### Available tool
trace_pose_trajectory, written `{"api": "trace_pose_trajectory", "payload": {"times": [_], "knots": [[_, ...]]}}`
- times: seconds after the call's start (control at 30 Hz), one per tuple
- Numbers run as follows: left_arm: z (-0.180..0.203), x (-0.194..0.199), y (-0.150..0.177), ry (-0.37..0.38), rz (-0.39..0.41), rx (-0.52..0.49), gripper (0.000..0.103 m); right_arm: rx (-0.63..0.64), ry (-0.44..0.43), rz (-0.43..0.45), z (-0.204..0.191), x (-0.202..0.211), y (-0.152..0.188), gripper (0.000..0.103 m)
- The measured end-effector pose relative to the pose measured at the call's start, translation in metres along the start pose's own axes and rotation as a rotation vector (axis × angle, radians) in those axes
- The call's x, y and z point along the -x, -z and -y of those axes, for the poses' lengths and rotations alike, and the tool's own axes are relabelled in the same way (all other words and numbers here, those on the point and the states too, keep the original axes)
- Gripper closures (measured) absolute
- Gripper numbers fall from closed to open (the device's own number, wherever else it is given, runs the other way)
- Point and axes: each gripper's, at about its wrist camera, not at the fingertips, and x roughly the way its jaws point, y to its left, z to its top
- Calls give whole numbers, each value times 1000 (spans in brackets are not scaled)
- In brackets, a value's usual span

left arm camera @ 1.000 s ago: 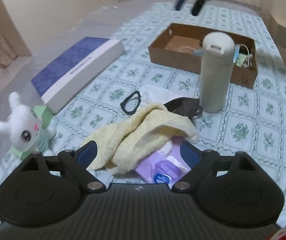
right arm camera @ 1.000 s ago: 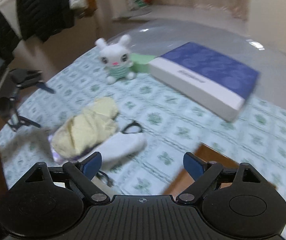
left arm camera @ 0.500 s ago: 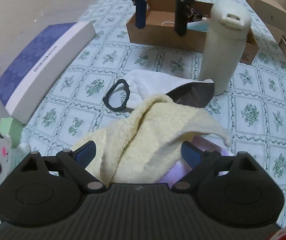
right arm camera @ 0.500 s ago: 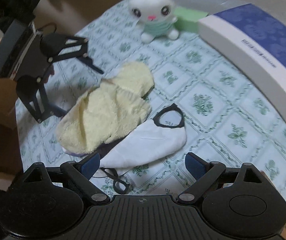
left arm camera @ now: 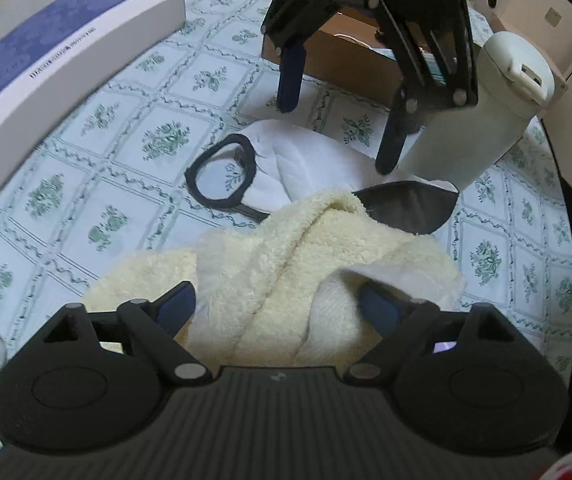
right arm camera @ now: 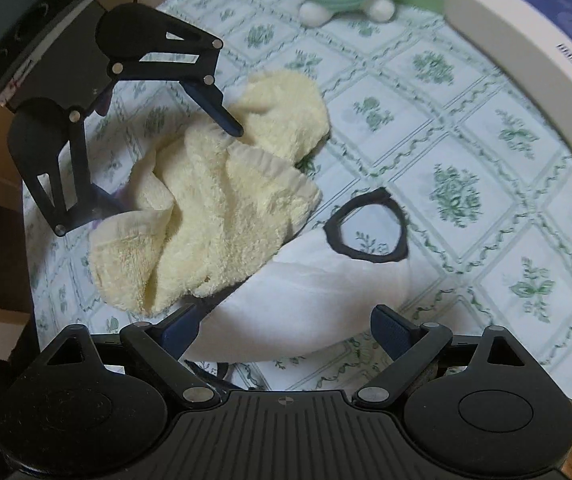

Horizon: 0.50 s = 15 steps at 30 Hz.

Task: Organize soft objects
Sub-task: 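Move both tools down toward the yellow towel and white cloth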

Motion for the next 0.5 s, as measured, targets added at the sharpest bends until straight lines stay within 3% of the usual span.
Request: {"api": "trace_pose_trajectory", "payload": {"times": [0.17,0.5], "knots": [[-4,2,6,42,26,27,33,0,7,-38,3,-17,-3,11],[-11,8,11,48,64,66,50,-22,36,-111,8,-39,-4,13]]}}
